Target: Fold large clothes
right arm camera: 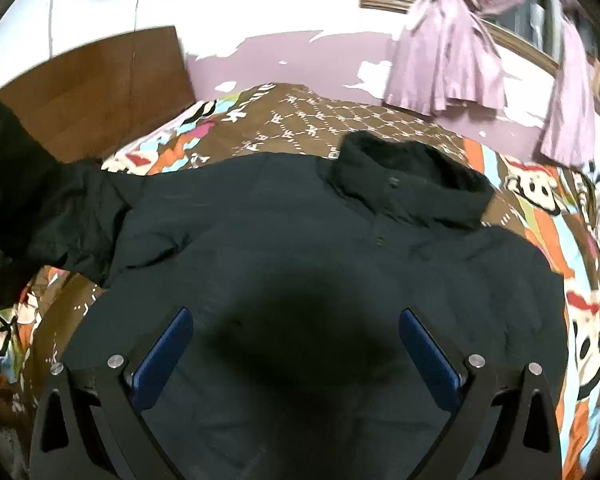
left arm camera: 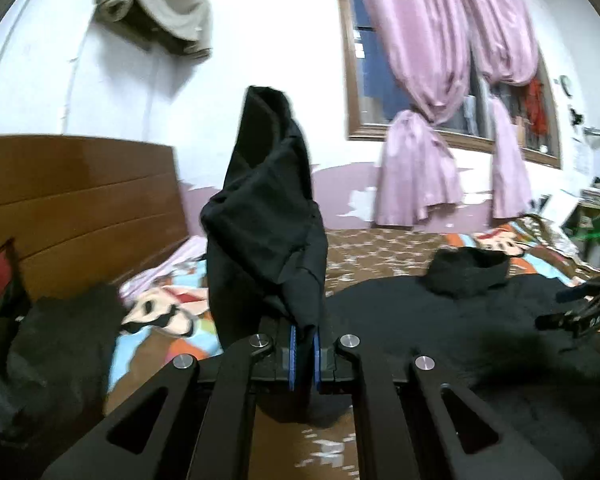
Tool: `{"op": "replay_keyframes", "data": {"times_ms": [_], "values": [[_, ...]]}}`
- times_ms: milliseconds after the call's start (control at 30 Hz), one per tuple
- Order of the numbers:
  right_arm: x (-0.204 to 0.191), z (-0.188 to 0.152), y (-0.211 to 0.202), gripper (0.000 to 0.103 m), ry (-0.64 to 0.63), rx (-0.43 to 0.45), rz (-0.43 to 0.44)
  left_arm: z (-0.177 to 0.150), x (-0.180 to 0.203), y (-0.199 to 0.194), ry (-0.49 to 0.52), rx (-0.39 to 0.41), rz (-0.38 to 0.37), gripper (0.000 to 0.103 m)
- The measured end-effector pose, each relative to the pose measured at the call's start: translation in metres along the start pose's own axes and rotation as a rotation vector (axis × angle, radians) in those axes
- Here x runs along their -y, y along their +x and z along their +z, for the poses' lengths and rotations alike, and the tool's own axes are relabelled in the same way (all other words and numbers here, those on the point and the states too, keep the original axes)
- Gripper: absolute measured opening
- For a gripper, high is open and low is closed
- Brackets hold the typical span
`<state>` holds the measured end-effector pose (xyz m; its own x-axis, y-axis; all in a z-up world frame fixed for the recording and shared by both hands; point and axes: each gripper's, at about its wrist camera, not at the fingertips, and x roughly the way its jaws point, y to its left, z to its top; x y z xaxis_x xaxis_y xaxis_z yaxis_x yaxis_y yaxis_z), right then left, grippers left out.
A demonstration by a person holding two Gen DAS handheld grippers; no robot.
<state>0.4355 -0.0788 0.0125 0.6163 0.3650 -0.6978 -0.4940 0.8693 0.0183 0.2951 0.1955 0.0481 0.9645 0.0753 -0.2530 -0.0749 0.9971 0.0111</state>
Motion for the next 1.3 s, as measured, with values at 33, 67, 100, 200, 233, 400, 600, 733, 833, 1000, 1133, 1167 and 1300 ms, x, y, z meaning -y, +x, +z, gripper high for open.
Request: {"op": "replay_keyframes", "data": {"times_ms": [33, 67, 100, 200, 233, 400, 600, 733, 833, 1000, 1133, 1167, 1300], "values": [[0.009, -0.006, -0.002, 0.103, 0.012, 0.008, 0.022, 0.004, 0.013, 0.004, 0.007, -0.007, -0.026, 0.004], [0.017, -0.011, -0.004, 0.103, 0.03, 0.017, 0.049, 0.006, 0.021, 0.006, 0.012, -0.014, -0.044, 0.004], [0.028, -0.016, -0.006, 0.103, 0.058, 0.029, 0.083, 0.008, 0.033, 0.01, 0.022, -0.027, -0.068, 0.004], [0.056, -0.031, -0.009, 0.103, 0.138, 0.055, 0.159, 0.013, 0.075, 0.01, 0.068, -0.079, -0.145, 0.004], [0.064, -0.034, -0.01, 0.103, 0.159, 0.063, 0.174, 0.015, 0.092, 0.018, 0.087, -0.102, -0.171, 0.004], [0.106, -0.046, -0.019, 0.103, 0.297, 0.114, 0.258, 0.0, 0.165, 0.058, 0.178, -0.251, -0.289, 0.003], [0.148, -0.054, -0.023, 0.091, 0.481, 0.127, 0.393, -0.028, 0.231, 0.112, 0.232, -0.504, -0.339, 0.003], [0.171, -0.069, -0.013, 0.087, 0.629, 0.094, 0.491, -0.04, 0.255, 0.125, 0.277, -0.558, -0.346, 0.003], [0.18, -0.078, -0.001, 0.081, 0.69, 0.048, 0.527, -0.047, 0.274, 0.121, 0.338, -0.538, -0.336, 0.003], [0.191, -0.087, 0.001, 0.078, 0.767, 0.029, 0.574, -0.085, 0.292, 0.125, 0.388, -0.543, -0.355, 0.003], [0.196, -0.093, 0.0, 0.068, 0.772, 0.015, 0.536, -0.101, 0.287, 0.136, 0.385, -0.603, -0.411, 0.003], [0.195, -0.094, 0.002, 0.064, 0.772, 0.005, 0.523, -0.099, 0.283, 0.138, 0.359, -0.617, -0.432, 0.003], [0.188, -0.098, 0.012, 0.043, 0.767, -0.045, 0.487, -0.095, 0.275, 0.142, 0.32, -0.652, -0.488, 0.004]]}}
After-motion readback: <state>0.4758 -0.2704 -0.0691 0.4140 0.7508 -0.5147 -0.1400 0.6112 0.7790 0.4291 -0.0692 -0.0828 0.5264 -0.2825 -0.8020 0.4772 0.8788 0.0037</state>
